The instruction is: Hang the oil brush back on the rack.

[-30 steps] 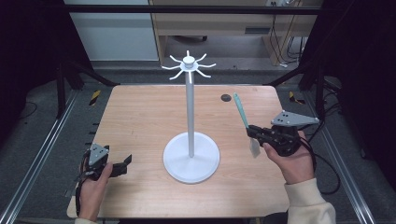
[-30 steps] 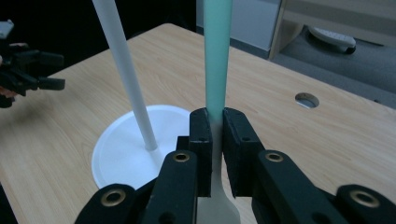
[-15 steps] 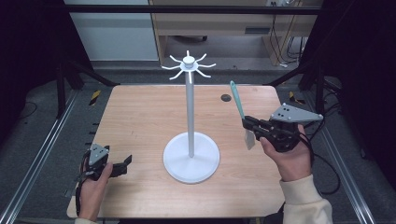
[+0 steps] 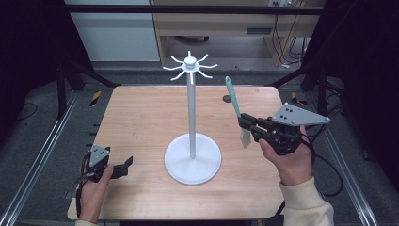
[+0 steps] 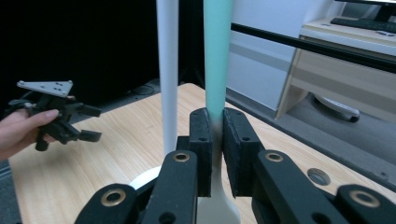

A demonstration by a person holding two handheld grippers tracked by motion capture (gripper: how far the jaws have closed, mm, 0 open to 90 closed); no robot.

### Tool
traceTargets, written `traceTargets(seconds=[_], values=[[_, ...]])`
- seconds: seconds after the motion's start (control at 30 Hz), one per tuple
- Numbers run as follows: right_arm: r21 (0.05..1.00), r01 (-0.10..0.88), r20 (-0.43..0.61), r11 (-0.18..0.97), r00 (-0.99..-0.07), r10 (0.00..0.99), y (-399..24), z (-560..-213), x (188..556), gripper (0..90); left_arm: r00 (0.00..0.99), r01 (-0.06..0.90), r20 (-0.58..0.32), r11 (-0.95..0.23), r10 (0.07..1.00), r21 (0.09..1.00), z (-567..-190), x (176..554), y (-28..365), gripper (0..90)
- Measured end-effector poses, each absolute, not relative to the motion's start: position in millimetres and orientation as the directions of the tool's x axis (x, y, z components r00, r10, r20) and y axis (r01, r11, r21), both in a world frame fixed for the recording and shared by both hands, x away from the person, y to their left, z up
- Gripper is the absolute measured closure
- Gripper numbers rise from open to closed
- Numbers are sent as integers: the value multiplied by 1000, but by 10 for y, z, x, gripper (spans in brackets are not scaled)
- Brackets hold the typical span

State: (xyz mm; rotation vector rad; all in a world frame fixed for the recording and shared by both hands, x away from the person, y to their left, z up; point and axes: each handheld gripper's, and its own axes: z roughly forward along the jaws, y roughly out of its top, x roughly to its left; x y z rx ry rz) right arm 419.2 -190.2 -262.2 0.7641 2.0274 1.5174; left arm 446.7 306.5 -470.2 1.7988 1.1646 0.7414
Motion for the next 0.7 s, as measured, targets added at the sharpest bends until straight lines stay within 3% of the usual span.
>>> traceTargets(seconds=[0.7], values=[[972,113,-54,205,-744,666,-1728,-2565,4124,824,390,420,31,-207,920,884,-4701,4469,3069,27]])
